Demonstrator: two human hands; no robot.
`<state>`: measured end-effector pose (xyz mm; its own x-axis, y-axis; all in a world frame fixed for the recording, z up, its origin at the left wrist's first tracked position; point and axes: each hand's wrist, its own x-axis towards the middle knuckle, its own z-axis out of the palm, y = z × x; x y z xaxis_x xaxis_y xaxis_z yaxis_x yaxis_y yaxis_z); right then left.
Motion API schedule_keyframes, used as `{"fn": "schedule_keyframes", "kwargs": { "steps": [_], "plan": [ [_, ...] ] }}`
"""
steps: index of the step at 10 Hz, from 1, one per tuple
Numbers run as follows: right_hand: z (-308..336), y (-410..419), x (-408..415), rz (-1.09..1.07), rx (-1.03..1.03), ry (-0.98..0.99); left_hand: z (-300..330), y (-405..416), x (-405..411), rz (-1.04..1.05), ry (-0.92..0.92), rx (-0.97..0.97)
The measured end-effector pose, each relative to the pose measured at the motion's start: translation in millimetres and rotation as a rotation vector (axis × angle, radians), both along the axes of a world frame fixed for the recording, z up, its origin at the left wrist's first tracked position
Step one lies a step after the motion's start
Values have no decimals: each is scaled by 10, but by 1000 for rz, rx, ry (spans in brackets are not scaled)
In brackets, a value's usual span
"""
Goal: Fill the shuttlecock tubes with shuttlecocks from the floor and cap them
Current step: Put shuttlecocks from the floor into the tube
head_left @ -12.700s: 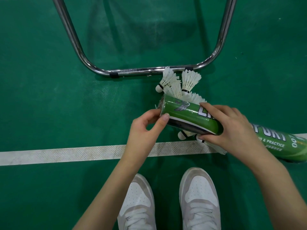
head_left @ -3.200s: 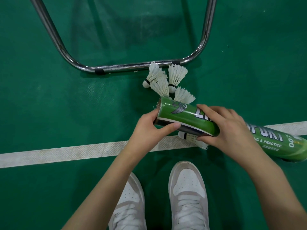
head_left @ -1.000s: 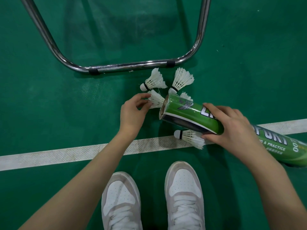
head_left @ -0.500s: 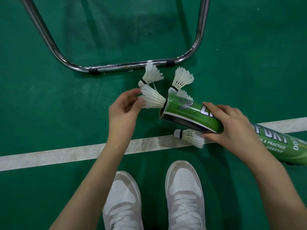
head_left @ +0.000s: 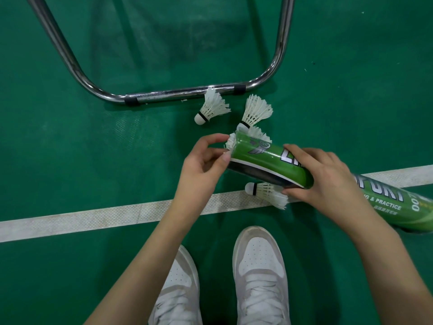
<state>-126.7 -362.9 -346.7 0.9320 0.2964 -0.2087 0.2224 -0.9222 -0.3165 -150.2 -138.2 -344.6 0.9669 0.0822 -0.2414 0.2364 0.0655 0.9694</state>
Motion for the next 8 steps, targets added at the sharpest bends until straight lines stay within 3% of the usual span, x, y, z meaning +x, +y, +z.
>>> {"fn": "schedule_keyframes", "kwargs": {
  "steps": [4,8],
  "plan": [
    [8,18,-21,12,-9,7,25,-70,-6,-146,32,64],
    [14,29,-16,6,0,5,57,-108,43,-160,23,131]
  ]
}}
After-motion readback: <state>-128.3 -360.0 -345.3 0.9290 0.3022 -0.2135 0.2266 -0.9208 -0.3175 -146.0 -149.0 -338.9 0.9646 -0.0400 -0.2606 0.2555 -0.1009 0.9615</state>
